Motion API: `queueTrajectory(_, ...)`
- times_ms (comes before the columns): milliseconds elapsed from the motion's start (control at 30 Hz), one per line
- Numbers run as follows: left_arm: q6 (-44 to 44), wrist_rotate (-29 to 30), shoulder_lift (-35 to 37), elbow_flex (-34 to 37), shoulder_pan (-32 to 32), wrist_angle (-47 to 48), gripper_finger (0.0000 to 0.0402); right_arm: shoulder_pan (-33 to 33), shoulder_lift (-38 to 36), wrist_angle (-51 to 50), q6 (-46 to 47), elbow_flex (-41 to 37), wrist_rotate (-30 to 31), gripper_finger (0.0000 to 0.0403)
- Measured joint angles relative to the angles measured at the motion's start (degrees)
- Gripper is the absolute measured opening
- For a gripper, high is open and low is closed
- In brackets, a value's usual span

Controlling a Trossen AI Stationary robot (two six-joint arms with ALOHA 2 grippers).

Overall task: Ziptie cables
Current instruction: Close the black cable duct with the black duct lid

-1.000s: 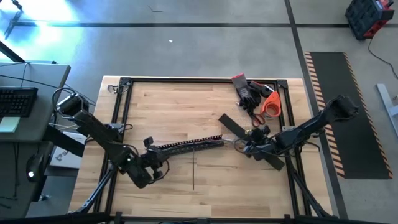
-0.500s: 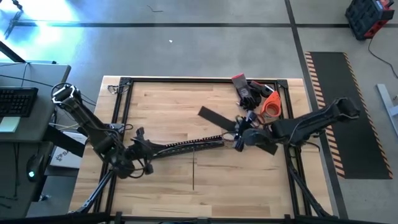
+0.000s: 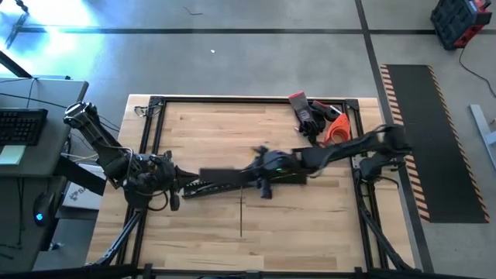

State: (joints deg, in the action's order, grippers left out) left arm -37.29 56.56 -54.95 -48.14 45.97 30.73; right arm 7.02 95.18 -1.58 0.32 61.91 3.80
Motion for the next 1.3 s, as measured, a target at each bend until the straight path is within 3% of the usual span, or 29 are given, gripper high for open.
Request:
queueTrajectory(167, -9.8, -7.2, 0.4, 0.0, -0.8, 6.1, 0.0, -0.8, 13.8, -6.2, -6.7, 16.1, -6.1, 0.021)
queueTrajectory(367, -30.1, -13.5, -0.8, 0.8, 1.9, 22.3, 0.0, -1.8, 25.6, -19.4, -9.8, 33.7, -6.3, 0.021)
queueTrajectory(533, -37.2, -16.1, -1.1, 5.5, 3.9, 21.7, 0.0, -3.5, 32.1, -24.3, -8.4, 41.8, -11.0, 0.021)
queueTrajectory(833, -43.9, -17.1, -1.2, 15.8, 6.9, 13.5, 0.0, -4.1, 35.8, -26.6, -6.0, 45.2, -13.3, 0.021)
queueTrajectory(1300, -43.2, -14.4, -1.5, 20.3, 7.3, 7.5, 0.0, -4.0, 35.7, -26.6, -5.0, 45.2, -12.3, 0.021)
